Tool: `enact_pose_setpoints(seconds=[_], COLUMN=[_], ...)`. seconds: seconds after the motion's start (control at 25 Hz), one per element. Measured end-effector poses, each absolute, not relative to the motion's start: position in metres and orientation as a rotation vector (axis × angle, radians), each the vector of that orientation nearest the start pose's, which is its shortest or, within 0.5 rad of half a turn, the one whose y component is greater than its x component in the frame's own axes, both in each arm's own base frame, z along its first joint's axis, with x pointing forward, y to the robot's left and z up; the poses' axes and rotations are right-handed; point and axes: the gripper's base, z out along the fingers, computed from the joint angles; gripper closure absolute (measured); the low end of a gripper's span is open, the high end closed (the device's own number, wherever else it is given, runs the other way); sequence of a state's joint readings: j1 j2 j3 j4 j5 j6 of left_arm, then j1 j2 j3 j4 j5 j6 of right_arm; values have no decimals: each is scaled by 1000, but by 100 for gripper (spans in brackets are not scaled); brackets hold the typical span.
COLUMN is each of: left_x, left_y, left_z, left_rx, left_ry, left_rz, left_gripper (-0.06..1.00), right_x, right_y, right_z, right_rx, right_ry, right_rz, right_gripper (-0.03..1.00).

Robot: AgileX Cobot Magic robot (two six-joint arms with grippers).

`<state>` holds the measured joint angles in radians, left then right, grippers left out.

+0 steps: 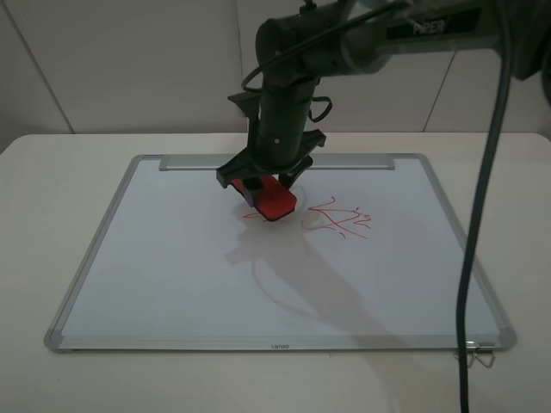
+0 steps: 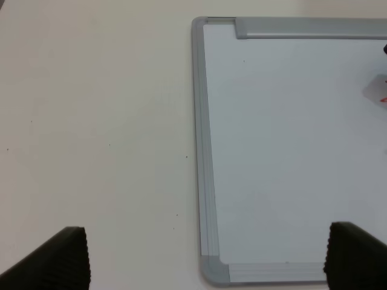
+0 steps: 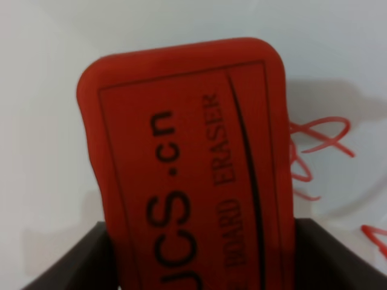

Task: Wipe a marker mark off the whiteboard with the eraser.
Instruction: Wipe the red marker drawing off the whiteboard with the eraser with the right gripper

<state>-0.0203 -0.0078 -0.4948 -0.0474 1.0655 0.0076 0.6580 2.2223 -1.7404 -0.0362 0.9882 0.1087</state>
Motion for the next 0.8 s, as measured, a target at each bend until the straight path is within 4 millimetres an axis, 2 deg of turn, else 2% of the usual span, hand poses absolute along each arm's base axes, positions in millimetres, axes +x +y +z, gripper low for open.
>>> enact_pose_setpoints(seconds=[0.12, 0.28, 0.64, 0.8], left_x=[-6, -6, -6, -6], left_y=[-4, -4, -4, -4], left_z=[275, 275, 275, 275], left_rx=[31, 31, 31, 31], left_ry=[2046, 2046, 2046, 2046], left_rz=[-65, -65, -65, -65], left_gripper=[17, 17, 17, 17], right_x=[358, 356, 363, 364], right_y=[289, 292, 290, 290], right_z=[146, 129, 128, 114], right_rx=[-842, -843, -833, -852], right_ry=[2860, 2878, 2825, 2844], right_rz=[52, -23, -92, -119], right_gripper=[45, 45, 45, 45])
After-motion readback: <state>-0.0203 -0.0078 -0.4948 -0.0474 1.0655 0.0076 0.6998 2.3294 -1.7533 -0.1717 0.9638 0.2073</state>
